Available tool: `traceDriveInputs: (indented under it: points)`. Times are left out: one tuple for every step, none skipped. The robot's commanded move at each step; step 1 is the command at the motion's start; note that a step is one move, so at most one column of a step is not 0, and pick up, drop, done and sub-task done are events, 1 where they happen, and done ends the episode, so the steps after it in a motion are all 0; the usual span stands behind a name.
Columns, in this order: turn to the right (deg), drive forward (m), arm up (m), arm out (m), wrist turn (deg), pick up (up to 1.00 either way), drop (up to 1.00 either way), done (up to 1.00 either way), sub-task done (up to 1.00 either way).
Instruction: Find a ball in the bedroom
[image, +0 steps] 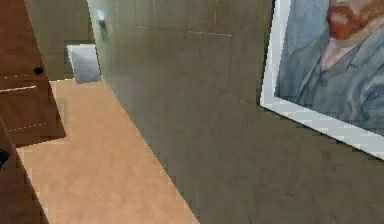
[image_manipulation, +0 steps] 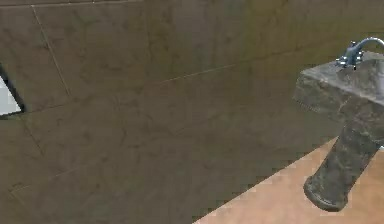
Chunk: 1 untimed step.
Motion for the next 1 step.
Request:
traceDriveInputs:
  points:
    - [-24.0, 0.0, 0.0, 0.0, 0.0, 0.0, 0.0, 0.0, 0.0]
